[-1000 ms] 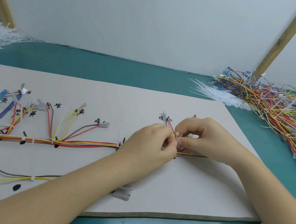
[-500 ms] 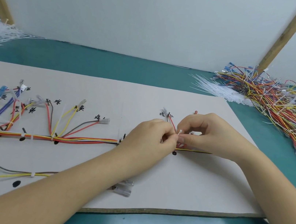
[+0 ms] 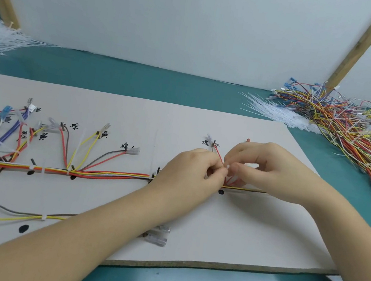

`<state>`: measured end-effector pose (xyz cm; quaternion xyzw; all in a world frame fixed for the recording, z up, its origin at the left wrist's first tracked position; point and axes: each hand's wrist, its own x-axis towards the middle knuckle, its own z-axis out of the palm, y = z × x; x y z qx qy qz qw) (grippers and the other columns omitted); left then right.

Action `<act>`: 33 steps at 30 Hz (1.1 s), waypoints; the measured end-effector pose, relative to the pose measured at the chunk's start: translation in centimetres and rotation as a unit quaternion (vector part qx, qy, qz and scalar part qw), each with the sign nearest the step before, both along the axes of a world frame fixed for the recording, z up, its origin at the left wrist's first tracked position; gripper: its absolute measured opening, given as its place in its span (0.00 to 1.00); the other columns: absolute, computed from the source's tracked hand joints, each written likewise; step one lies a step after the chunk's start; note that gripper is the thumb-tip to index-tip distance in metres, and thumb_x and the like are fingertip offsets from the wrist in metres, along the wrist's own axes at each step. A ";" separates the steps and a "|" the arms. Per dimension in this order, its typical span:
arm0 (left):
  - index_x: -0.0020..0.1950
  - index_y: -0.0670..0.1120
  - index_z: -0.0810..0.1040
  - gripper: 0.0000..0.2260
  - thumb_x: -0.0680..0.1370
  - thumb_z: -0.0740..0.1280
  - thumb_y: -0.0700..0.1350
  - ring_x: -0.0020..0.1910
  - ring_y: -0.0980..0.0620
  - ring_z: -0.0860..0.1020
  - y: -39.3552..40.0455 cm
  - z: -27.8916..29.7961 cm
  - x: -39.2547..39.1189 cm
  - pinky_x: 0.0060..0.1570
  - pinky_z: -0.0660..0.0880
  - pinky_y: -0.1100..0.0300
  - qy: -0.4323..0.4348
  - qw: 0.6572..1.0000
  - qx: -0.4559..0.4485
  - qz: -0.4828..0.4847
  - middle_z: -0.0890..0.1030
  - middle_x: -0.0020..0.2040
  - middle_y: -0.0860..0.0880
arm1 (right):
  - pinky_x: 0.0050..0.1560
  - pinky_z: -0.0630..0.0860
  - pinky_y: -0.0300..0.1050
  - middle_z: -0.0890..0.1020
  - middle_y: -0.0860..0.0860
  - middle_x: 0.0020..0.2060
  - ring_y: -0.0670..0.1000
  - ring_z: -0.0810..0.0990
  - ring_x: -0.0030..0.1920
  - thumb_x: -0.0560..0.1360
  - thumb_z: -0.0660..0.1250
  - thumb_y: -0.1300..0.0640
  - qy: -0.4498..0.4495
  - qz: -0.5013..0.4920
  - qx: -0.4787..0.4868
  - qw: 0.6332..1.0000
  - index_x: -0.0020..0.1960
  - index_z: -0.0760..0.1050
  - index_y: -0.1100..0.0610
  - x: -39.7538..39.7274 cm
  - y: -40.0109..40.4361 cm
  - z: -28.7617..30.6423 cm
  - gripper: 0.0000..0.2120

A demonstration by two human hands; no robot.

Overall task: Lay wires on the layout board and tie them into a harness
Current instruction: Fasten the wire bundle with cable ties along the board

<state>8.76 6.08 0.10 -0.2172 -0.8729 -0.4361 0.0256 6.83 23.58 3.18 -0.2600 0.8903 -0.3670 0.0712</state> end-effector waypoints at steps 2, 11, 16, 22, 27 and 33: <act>0.38 0.46 0.74 0.10 0.78 0.61 0.46 0.34 0.59 0.68 0.0 -0.1 -0.1 0.34 0.63 0.68 0.003 1.000 0.001 -0.002 0.73 0.36 0.53 | 0.44 0.80 0.47 0.82 0.50 0.40 0.51 0.82 0.39 0.75 0.66 0.63 -0.016 -0.018 -0.011 1.000 0.41 0.82 0.60 -0.2 0.1 0.0 0.07; 0.38 0.50 0.72 0.08 0.78 0.61 0.43 0.36 0.67 0.68 -0.1 -0.1 -0.1 0.36 0.63 0.72 0.020 1.000 -0.006 -0.021 0.69 0.35 0.57 | 0.44 0.82 0.45 0.83 0.60 0.36 0.57 0.83 0.38 0.71 0.70 0.64 -0.123 -0.069 -0.128 0.982 0.39 0.79 0.59 -0.2 -0.1 0.2 0.03; 0.41 0.47 0.76 0.07 0.78 0.62 0.43 0.36 0.63 0.69 0.0 -0.2 -0.3 0.37 0.64 0.72 0.021 1.000 0.010 -0.004 0.70 0.37 0.56 | 0.38 0.76 0.36 0.82 0.52 0.34 0.46 0.79 0.34 0.73 0.68 0.64 -0.054 -0.054 -0.070 0.995 0.38 0.78 0.55 0.1 -0.6 0.4 0.07; 0.43 0.47 0.81 0.06 0.77 0.65 0.44 0.34 0.62 0.70 -0.2 -0.2 -0.5 0.35 0.64 0.70 0.002 0.998 0.069 0.003 0.76 0.36 0.56 | 0.34 0.70 0.33 0.76 0.43 0.34 0.43 0.74 0.37 0.74 0.67 0.65 0.089 -0.038 -0.003 0.995 0.38 0.73 0.49 0.6 -1.1 0.6 0.12; 0.35 0.53 0.77 0.09 0.74 0.67 0.44 0.30 0.64 0.71 -0.2 -0.1 -0.5 0.31 0.64 0.71 -0.025 0.999 0.041 0.006 0.75 0.29 0.62 | 0.35 0.70 0.33 0.75 0.44 0.33 0.41 0.74 0.35 0.75 0.64 0.64 0.109 -0.048 -0.011 0.993 0.38 0.71 0.50 0.7 -1.5 0.3 0.11; 0.39 0.48 0.82 0.06 0.74 0.67 0.43 0.36 0.57 0.72 -0.1 0.2 -0.4 0.40 0.68 0.64 -0.009 0.999 -0.036 -0.003 0.76 0.35 0.55 | 0.36 0.75 0.39 0.75 0.51 0.33 0.48 0.76 0.33 0.79 0.56 0.69 -0.044 -0.072 -0.215 0.973 0.39 0.69 0.59 0.6 -1.5 0.7 0.12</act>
